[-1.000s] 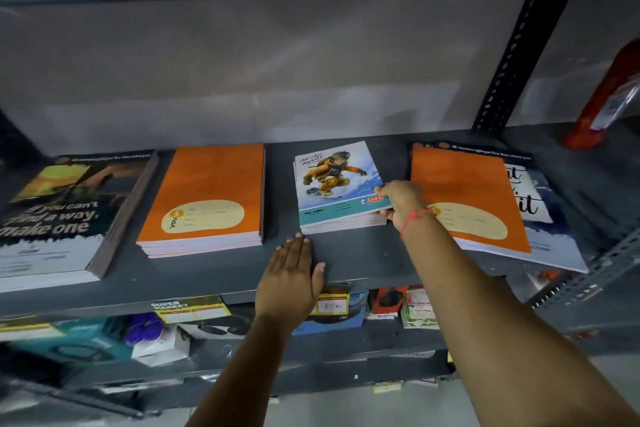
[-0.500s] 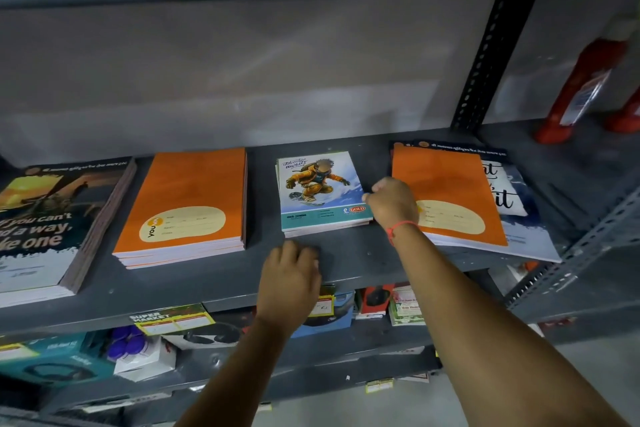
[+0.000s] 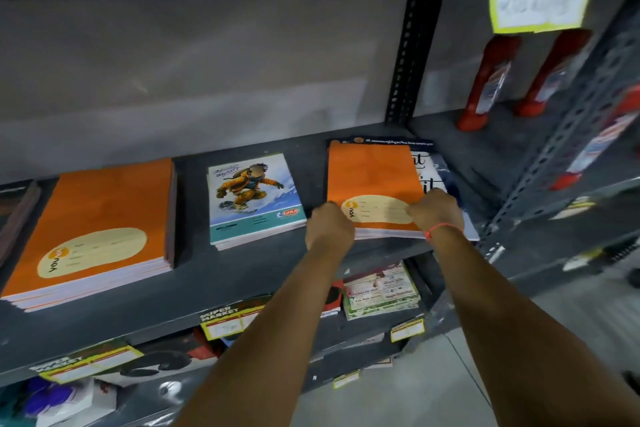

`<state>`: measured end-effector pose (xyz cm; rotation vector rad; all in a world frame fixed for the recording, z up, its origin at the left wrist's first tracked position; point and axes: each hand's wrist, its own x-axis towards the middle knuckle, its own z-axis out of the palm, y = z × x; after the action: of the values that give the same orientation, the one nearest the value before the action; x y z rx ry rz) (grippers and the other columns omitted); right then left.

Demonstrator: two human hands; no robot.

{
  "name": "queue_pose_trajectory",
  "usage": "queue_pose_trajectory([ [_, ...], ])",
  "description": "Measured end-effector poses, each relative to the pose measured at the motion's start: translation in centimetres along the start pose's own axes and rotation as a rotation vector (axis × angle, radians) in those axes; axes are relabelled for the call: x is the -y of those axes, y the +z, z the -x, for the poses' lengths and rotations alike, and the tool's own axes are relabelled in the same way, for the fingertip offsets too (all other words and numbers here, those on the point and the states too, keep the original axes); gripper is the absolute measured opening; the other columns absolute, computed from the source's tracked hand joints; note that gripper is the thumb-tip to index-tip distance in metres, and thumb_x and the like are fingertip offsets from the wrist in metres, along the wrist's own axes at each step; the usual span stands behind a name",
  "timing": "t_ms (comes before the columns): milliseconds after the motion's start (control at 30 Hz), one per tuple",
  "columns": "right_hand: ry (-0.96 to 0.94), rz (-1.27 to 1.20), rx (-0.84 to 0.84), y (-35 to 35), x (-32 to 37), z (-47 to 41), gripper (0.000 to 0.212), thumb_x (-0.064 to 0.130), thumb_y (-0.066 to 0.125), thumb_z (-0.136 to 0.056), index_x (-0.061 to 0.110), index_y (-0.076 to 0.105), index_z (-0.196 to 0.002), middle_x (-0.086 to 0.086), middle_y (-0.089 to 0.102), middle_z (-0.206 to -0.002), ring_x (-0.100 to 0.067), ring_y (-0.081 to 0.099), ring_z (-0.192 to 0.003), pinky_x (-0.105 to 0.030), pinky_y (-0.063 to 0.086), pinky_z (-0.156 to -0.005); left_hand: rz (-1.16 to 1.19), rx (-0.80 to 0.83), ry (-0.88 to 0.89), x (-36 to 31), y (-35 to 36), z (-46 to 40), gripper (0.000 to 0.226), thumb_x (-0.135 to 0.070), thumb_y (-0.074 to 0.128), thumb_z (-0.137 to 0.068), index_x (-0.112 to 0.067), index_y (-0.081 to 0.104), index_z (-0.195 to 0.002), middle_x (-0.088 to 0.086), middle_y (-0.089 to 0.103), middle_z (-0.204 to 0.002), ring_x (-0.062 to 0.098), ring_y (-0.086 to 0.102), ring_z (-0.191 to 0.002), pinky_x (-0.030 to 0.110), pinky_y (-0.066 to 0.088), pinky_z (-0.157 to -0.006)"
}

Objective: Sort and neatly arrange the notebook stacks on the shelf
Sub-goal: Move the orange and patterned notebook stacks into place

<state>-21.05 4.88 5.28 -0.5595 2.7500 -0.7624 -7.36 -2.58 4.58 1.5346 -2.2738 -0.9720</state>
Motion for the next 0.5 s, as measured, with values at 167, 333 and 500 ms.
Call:
queue_pose_trajectory([
  [167, 0.146, -0.299, 0.198, -1.5, -1.3, -1.7, 0.009, 0.007, 0.066, -0.079, 0.006, 0.060, -0.086, -0.011, 0.057, -0.076, -0.028, 0.060, -0.073, -0.039, 0.052, -0.078, 0.337, -0.064, -0.141, -0.1, -0.2, -0.9, 0.023, -0.007, 0.044, -0.087, 0.002, 0.065, -0.083, 0.022, 0.069, -0.094, 0.027, 0.053, -0.068, 0.032, 0.043, -0.061],
  [333, 0.233, -0.454, 0.428, -2.8, -2.2, -2.1, 0.029, 0.002, 0.059, -0.083, 0.013, 0.045, -0.060, -0.001, 0.048, -0.050, -0.017, 0.041, -0.051, -0.027, 0.036, -0.051, 0.480, -0.129, -0.247, -0.8, -0.6, -0.4, 0.032, -0.002, 0.042, -0.084, -0.009, 0.049, -0.054, 0.014, 0.058, -0.076, 0.020, 0.047, -0.055, 0.023, 0.036, -0.048],
  [500, 0.196, -0.554, 0.530, -4.2, -1.9, -2.4, 0.008, -0.003, 0.055, -0.087, 0.004, 0.057, -0.082, -0.010, 0.060, -0.082, -0.027, 0.058, -0.090, -0.042, 0.048, -0.097, 0.644, -0.133, -0.279, -2.0, -1.8, 0.4, 0.028, -0.007, 0.048, -0.087, -0.013, 0.054, -0.060, 0.017, 0.068, -0.091, 0.029, 0.065, -0.084, 0.037, 0.057, -0.076],
])
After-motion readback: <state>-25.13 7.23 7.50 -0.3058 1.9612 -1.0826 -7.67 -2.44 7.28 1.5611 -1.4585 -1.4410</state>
